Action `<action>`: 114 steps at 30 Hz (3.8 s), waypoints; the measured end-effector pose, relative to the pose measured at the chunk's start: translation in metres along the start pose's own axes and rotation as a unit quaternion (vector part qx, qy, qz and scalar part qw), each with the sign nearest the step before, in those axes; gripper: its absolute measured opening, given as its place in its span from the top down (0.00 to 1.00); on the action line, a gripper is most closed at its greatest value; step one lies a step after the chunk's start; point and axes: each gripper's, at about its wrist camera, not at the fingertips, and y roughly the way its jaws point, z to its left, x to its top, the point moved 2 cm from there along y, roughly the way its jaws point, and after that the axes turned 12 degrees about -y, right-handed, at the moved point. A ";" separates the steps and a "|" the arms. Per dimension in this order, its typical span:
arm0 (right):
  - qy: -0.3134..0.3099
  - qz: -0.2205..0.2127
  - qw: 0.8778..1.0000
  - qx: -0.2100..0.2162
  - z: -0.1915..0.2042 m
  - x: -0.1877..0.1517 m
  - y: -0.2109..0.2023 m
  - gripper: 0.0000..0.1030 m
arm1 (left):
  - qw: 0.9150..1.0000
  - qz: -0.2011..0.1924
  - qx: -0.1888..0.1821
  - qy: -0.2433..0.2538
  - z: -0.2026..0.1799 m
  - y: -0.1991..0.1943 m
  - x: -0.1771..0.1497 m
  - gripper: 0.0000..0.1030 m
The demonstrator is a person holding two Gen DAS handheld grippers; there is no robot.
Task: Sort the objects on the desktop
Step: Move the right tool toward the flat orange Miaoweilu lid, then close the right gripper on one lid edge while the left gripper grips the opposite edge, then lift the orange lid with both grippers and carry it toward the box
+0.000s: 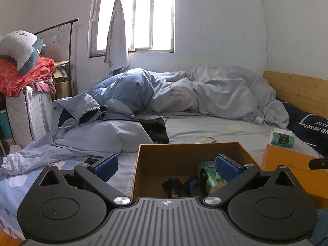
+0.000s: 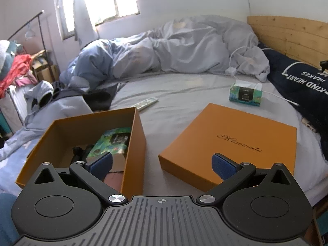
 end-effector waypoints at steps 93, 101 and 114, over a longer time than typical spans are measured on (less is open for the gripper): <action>0.287 0.083 0.953 -0.056 -0.259 -0.108 0.119 0.16 | 0.910 0.349 -0.194 0.113 -0.282 0.313 -0.085 0.17; 0.294 0.084 0.951 -0.048 -0.267 -0.113 0.124 0.14 | 0.908 0.347 -0.203 0.122 -0.283 0.311 -0.088 0.15; 0.289 0.096 0.951 -0.048 -0.267 -0.107 0.129 0.13 | 0.909 0.350 -0.195 0.115 -0.284 0.309 -0.088 0.20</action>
